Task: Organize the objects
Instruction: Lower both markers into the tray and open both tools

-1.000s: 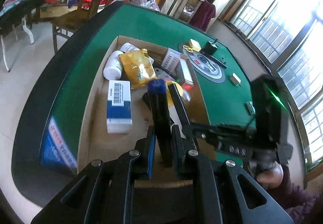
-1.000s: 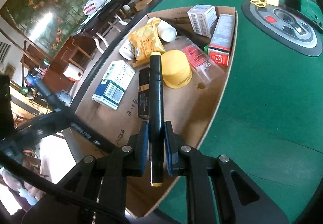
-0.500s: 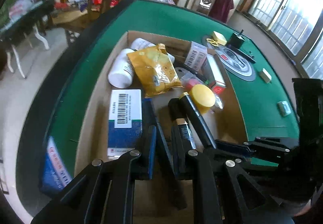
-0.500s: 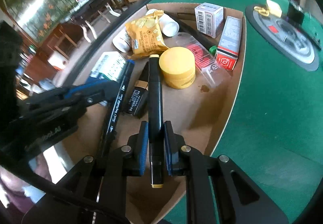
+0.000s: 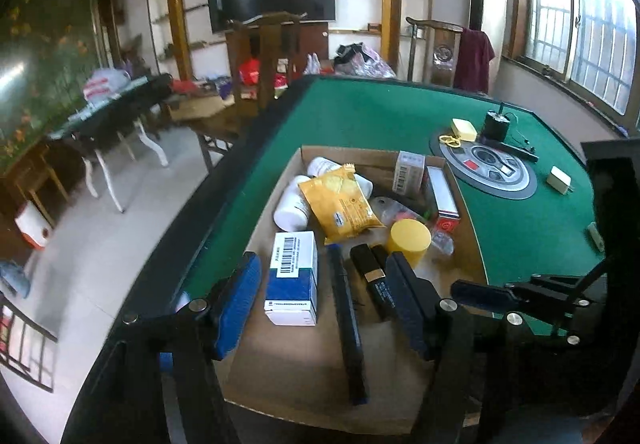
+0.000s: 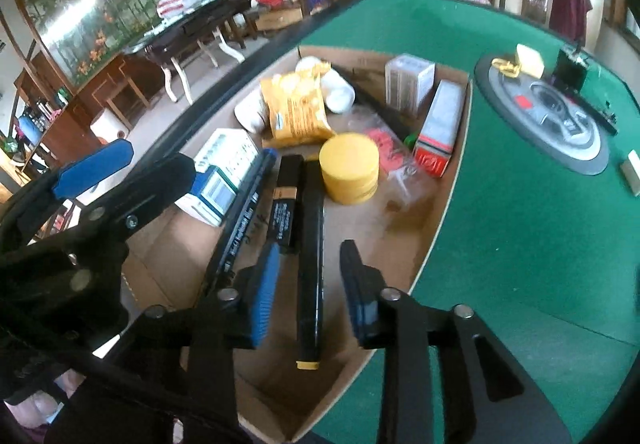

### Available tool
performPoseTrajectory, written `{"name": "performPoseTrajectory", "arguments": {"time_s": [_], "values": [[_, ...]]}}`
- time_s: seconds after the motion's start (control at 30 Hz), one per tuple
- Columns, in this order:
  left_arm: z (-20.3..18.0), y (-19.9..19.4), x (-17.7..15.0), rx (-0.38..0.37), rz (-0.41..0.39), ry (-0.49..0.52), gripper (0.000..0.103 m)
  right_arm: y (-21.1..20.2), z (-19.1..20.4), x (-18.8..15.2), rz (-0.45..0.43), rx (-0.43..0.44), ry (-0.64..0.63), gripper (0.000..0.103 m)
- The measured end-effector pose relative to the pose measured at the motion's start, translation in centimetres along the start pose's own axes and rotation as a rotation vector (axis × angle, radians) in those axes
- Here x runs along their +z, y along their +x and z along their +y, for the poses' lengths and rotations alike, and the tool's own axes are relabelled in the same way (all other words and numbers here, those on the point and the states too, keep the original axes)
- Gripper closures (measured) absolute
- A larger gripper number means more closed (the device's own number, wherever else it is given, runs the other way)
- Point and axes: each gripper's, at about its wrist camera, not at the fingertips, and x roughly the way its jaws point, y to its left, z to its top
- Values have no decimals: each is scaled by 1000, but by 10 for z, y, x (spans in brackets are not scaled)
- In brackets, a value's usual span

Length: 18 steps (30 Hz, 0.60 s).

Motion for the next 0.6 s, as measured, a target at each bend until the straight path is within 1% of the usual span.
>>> {"name": "performPoseTrajectory", "arguments": {"time_s": [0.13,0.3,0.33,0.43,0.6], "values": [[-7,-8,1,59,-27,23,44,-5,4,-1,-13,-17,-15,72],[-11,-15,0,100,-49,32,44,-11,5,-3,-30,-33,-22,72],[-12,-16,0,103,-48,32,44,-14,5,-4,-35,-37,-22,71],[-16,-19,0,111,-46,38,44,-20,2,-4,-50,-41,-15,61],[-26,-25,1,125,-56,61,44,-27,-4,-7,-64,-40,-2,61]]}}
